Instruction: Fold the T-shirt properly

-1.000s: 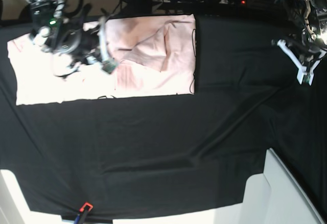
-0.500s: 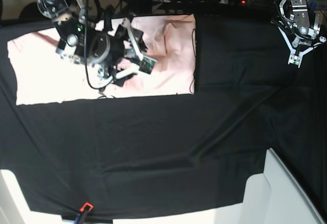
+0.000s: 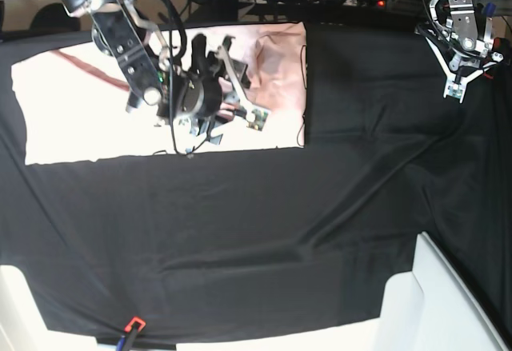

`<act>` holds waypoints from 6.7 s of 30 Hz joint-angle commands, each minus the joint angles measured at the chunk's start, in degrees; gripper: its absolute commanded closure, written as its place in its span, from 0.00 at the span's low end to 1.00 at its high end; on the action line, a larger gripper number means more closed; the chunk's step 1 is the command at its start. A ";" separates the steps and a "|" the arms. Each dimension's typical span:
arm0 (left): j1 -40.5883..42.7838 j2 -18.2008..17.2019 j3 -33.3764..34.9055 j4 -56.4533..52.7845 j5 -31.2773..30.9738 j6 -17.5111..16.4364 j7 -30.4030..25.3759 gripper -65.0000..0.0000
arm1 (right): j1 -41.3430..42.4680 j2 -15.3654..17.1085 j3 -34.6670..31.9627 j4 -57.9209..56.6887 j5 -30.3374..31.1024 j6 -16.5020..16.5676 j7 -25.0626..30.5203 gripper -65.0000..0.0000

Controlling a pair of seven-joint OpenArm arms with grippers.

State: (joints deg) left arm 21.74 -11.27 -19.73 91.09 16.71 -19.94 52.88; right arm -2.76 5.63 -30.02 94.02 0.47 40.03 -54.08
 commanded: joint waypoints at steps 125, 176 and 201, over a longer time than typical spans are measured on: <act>-0.59 -1.35 -0.36 0.47 1.09 0.38 -0.18 1.00 | -14.86 2.77 13.45 8.80 0.28 -0.03 -7.32 1.00; -1.56 -1.00 -0.27 0.47 1.18 0.38 -0.09 1.00 | -2.82 1.19 20.04 9.67 0.63 -0.03 -11.72 0.70; -1.21 -1.08 -0.27 0.47 1.18 0.38 -0.09 1.00 | 0.44 -3.65 19.95 -4.65 0.63 -0.03 -3.54 0.28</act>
State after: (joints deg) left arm 20.49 -11.57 -19.73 90.74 17.37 -19.92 52.90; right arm -3.22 2.02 -10.20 88.47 0.67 39.88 -58.48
